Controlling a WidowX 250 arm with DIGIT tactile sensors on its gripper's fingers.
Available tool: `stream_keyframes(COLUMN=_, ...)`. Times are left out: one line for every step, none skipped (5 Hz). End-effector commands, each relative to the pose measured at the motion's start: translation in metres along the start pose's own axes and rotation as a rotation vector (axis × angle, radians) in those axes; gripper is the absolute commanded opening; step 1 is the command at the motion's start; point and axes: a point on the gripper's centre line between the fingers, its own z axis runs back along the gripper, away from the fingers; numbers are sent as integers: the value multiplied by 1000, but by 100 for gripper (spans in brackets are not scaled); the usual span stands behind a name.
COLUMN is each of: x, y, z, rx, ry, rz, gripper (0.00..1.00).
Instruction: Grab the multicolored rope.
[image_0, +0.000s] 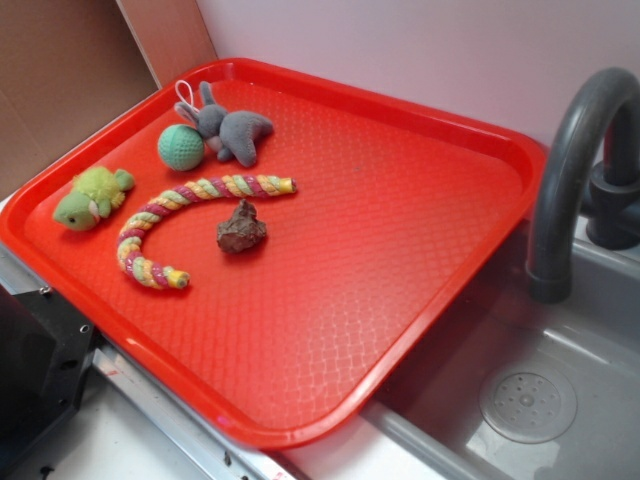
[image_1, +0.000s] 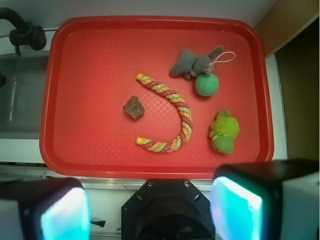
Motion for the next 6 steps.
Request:
stream_keyframes(x=0, y=0, z=0, rx=0, ry=0, rz=0, gripper=100)
stream_keyframes(x=2, y=9, z=-10, rx=-117, ry=-67, rz=260, gripper=100)
stream_keyframes(x=6, y=18, z=-23, rx=-68, ry=-63, rz=508, gripper=100)
stream_keyframes(x=4, y=28, z=-42, rx=-8, ry=-55, rz=754, gripper=100)
stream_keyframes(x=7, y=41, z=-68, rx=47, ry=-73, rz=998, gripper=100)
stream_keyframes(x=11, y=59, z=-99, rx=65, ry=-20, rz=960, gripper=100)
